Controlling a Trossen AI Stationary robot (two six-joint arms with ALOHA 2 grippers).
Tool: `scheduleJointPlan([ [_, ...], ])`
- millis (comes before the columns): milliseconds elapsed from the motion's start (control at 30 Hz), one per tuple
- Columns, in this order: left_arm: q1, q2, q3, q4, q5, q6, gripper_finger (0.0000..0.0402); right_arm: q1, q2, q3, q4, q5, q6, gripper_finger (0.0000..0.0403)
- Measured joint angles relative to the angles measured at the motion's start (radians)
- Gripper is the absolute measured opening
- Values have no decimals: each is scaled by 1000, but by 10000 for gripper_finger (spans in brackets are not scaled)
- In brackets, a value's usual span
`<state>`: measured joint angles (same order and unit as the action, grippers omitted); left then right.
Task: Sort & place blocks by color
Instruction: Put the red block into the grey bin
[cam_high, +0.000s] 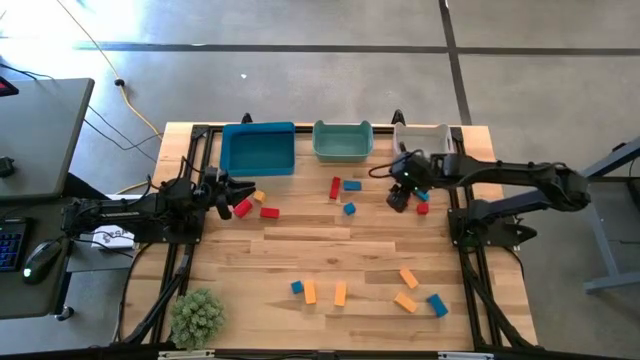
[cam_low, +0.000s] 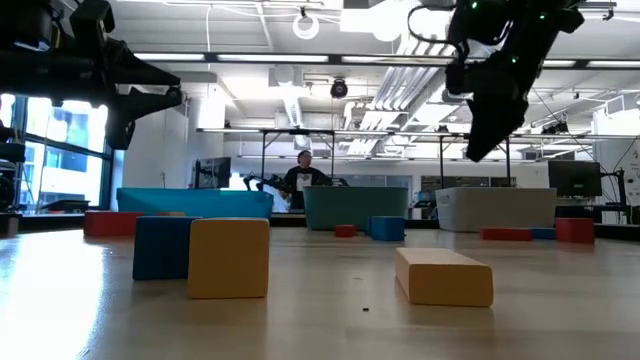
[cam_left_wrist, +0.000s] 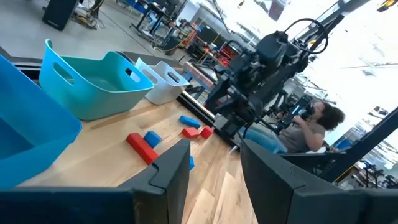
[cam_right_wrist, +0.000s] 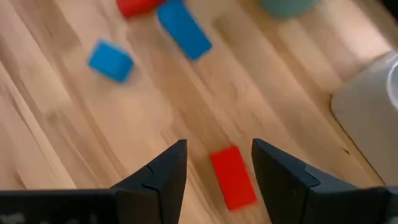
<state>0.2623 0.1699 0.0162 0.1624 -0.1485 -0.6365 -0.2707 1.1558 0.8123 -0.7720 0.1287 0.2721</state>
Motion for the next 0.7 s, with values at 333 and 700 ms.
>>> scheduleJointPlan([
  [333, 0, 0, 0, 0, -2, -21, 131, -76, 131, 11, -100, -121, -136, 170],
  [700, 0, 0, 0, -1, -2, -34, 131, -125, 170, 11, -106, -128, -190, 204],
])
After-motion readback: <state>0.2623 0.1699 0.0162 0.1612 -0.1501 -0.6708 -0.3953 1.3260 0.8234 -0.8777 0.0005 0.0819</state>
